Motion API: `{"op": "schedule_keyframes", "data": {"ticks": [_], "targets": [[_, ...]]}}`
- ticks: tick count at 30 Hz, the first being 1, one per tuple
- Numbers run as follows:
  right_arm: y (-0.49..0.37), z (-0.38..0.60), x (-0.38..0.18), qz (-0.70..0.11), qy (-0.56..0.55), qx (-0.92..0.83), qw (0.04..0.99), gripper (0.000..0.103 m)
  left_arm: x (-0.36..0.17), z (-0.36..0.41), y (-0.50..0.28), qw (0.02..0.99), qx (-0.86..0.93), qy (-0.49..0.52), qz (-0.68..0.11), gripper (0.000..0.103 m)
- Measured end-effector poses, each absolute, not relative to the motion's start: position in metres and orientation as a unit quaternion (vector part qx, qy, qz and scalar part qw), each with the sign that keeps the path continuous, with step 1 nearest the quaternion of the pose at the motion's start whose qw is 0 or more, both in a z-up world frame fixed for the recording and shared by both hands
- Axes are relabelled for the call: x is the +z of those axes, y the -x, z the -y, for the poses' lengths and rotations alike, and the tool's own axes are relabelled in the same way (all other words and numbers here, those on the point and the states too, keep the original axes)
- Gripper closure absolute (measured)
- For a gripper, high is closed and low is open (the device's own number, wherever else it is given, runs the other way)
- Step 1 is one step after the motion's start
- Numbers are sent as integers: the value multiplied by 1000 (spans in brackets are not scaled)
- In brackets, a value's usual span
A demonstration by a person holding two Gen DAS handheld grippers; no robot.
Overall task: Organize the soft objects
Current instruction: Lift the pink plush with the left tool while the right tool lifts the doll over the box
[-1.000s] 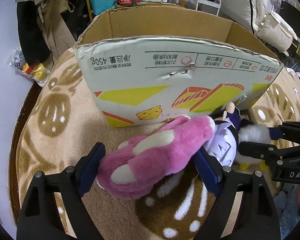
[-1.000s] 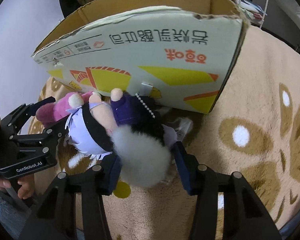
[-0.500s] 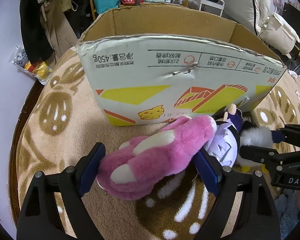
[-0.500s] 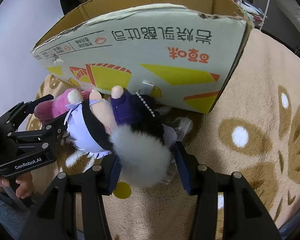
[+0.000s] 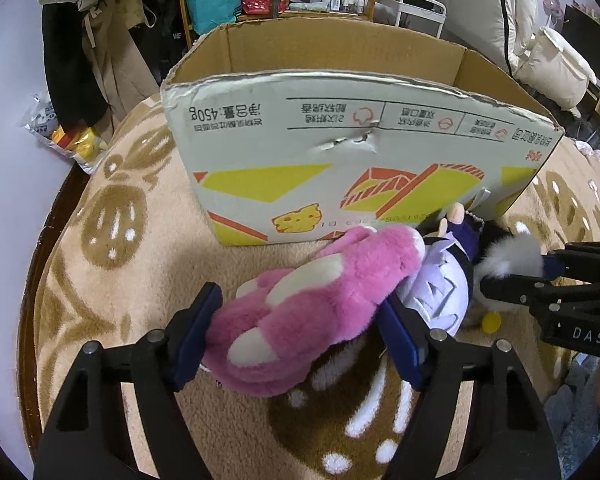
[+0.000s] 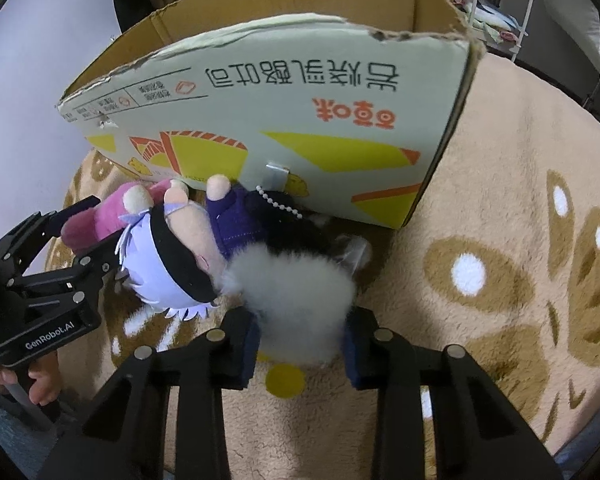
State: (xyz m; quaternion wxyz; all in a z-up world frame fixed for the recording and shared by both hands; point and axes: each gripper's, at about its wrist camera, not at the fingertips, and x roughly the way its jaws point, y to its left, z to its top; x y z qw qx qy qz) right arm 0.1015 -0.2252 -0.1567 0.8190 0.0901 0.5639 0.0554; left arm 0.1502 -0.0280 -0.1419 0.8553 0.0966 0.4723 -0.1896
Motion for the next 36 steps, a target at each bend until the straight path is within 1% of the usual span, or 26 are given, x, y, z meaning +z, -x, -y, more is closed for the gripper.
{"op": "schedule_keyframes", "data": {"ticks": [10,20,36], "targets": [[-95,237,-147,-549,-90,61,829,68,-131,9,-139,860,-162,-72,-479,28],[-90,237,-137,-538,-88,55,837,69,-105,-1,-123,884,-138,-65,-443,28],[-61,241,-72,-433,-87,61,895,69,-41,-14,-89,928,-131,-42,-346,28]]}}
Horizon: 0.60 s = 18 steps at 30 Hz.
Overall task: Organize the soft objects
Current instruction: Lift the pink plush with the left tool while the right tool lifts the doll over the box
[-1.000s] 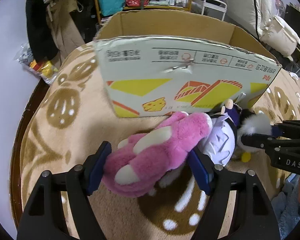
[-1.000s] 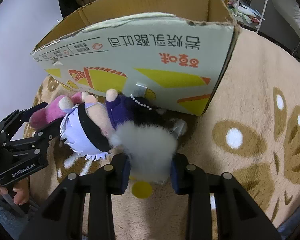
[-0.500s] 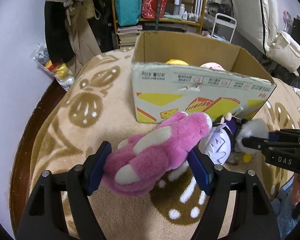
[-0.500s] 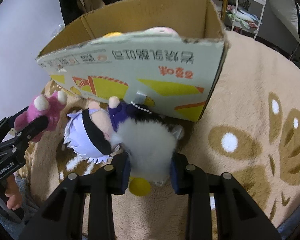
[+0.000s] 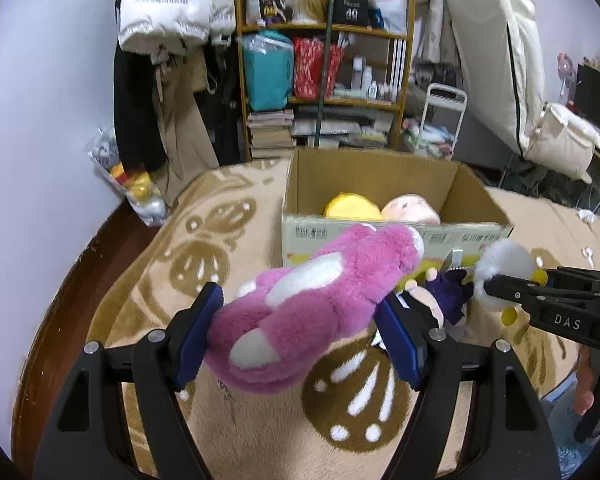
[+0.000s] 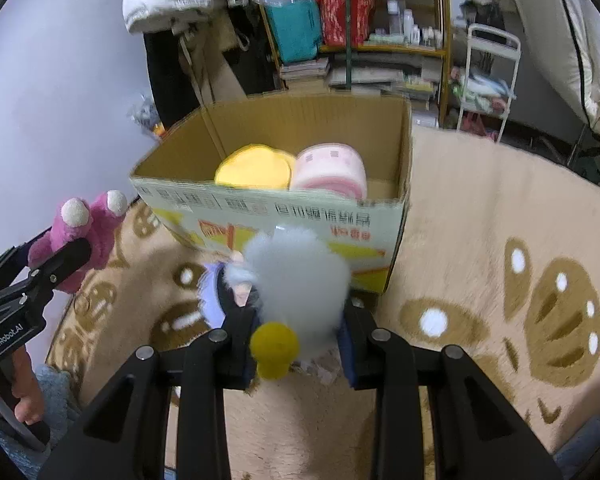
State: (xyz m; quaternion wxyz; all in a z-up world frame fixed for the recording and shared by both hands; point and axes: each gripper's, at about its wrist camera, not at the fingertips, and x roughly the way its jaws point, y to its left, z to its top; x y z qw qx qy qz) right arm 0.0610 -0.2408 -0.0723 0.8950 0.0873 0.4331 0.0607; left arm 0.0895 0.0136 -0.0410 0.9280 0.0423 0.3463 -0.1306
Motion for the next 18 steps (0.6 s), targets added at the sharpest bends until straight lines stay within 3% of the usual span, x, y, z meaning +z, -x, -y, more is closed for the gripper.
{"op": "schedule_keyframes", "data": {"ticks": [10,18], "targets": [[-48,255,-36,-374,-109,55,919,69,-13,-6,-68,945,-144,-54,-287,28],[-60,260,-56,-413,-132,70,898,68,-18,-4,-68,942,-149,-58,-296,28]]}}
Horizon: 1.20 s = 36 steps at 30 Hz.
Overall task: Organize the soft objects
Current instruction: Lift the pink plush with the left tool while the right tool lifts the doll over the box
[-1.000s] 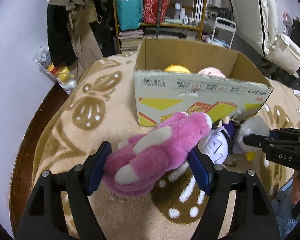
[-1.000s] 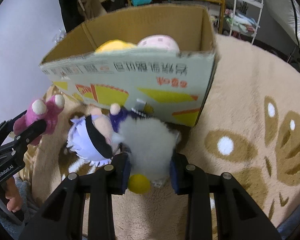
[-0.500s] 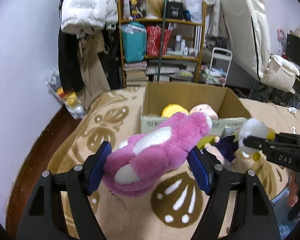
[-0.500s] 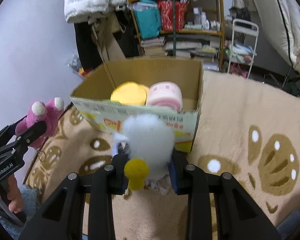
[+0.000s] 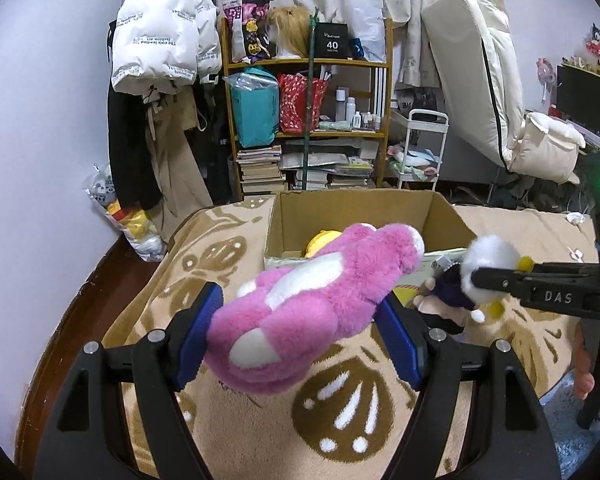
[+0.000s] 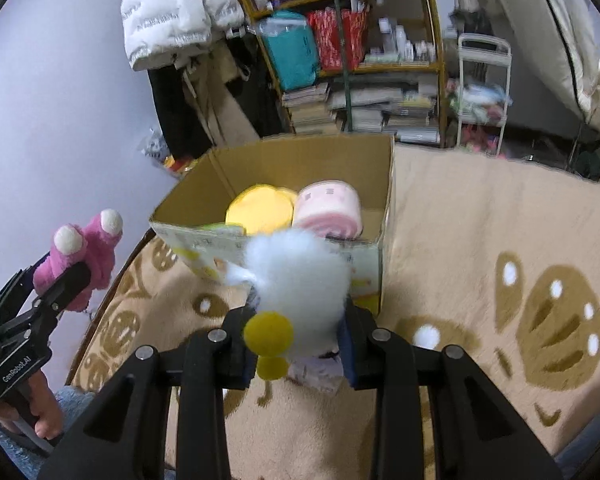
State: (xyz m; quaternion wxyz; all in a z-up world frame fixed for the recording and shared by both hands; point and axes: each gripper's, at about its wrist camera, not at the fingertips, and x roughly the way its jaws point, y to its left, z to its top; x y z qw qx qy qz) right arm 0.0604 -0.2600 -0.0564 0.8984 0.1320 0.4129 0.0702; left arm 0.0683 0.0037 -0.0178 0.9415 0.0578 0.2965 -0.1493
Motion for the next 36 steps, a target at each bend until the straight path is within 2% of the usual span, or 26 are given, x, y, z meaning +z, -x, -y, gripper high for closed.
{"op": "schedule_keyframes", "data": {"ticks": [24,36], "targets": [[-60,290,-75,-491,-171,55,852,69,-20,-6,-73,939,-151,-52,-305,27],[-61,293,-54,-457,-181,76,868,69,-20,-3,-72,938,-156,-50,-304,27]]}}
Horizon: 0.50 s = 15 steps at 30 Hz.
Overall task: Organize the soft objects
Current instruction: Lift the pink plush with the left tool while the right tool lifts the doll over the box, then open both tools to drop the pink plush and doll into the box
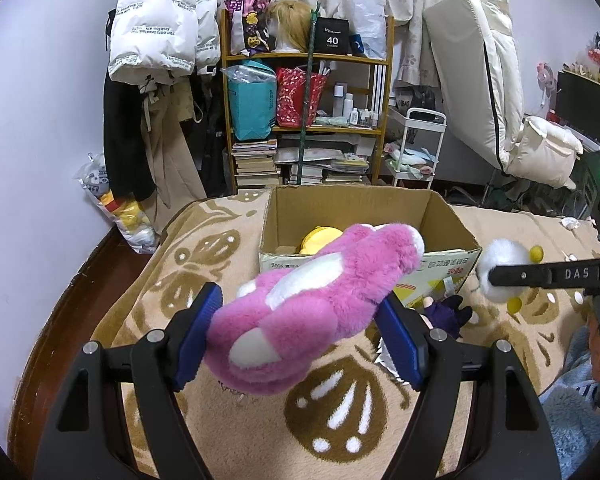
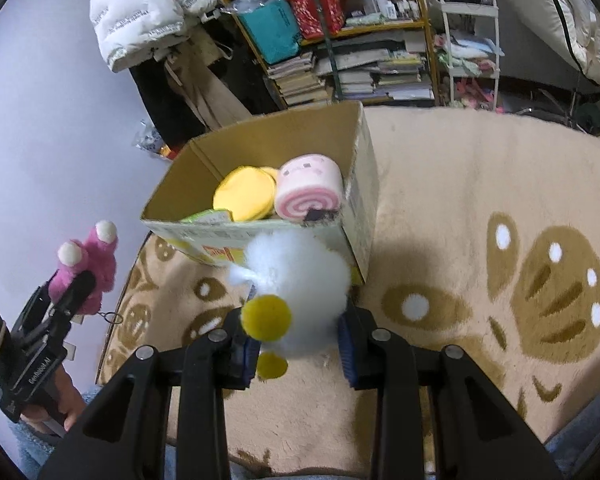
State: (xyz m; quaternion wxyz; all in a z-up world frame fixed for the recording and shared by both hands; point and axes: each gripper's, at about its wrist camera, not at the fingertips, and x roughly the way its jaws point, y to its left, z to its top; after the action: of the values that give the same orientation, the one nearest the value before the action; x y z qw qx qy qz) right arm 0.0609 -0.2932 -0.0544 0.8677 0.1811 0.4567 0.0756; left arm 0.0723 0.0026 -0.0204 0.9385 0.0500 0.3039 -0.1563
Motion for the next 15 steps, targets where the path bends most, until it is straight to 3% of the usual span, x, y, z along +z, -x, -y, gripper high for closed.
{"op": "schedule_keyframes", "data": {"ticks": [15], "targets": [[-60,294,-15,-381,-182,100,901,69,-7,11,-76,947,-159,-50,-274,27]]}}
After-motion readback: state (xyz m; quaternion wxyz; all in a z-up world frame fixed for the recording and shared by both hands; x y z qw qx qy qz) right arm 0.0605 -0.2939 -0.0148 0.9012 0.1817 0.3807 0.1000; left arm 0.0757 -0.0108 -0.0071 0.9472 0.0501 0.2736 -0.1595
